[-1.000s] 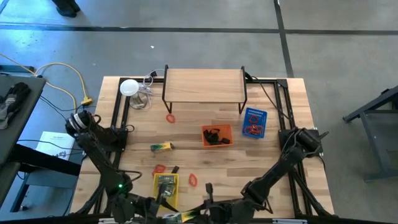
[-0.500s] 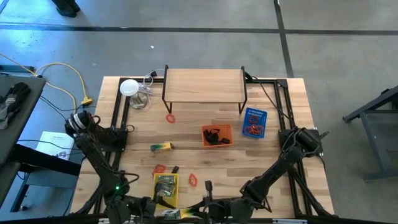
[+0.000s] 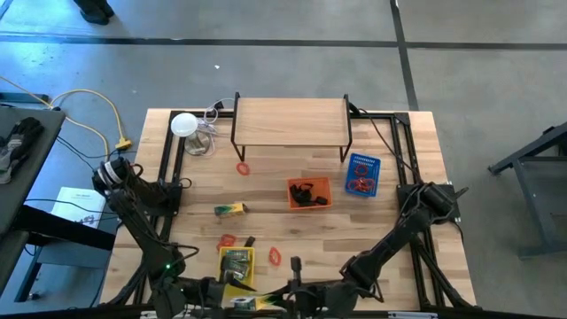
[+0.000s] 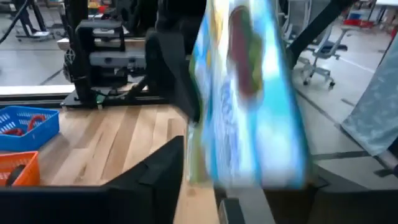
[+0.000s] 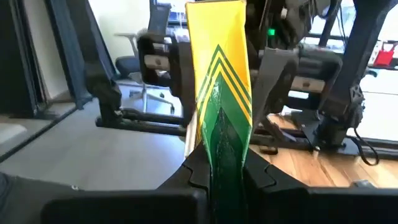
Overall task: Pick & Place Office Desk Supplies
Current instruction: Put the crayon box into the yellow bin
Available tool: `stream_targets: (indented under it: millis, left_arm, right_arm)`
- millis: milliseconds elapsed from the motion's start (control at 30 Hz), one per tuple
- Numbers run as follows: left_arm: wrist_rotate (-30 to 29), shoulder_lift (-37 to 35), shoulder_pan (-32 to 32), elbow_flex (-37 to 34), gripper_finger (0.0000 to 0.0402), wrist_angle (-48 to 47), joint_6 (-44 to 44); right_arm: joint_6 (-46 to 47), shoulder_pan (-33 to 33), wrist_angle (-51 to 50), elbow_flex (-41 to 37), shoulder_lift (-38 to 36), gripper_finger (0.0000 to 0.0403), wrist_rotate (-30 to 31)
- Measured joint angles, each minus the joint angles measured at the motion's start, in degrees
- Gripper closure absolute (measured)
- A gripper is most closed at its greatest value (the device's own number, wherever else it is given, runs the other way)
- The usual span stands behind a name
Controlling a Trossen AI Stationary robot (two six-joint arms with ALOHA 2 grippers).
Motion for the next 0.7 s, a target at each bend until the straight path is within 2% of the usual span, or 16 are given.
stream_targets:
  millis: [200, 700]
  left_arm:
    - [-0.37, -0.11, 0.42, 0.11, 0.0174, 2.13, 1.99]
    - [-0.50, -0.07, 0.46, 0.07, 0.0173, 2.16, 2.25]
  right_arm:
    - [1.24, -0.74, -1.18, -0.13, 0.34, 0.0379, -0.82]
    - [2.11, -1.03, -1.87, -0.09, 0.35, 0.0378, -1.38]
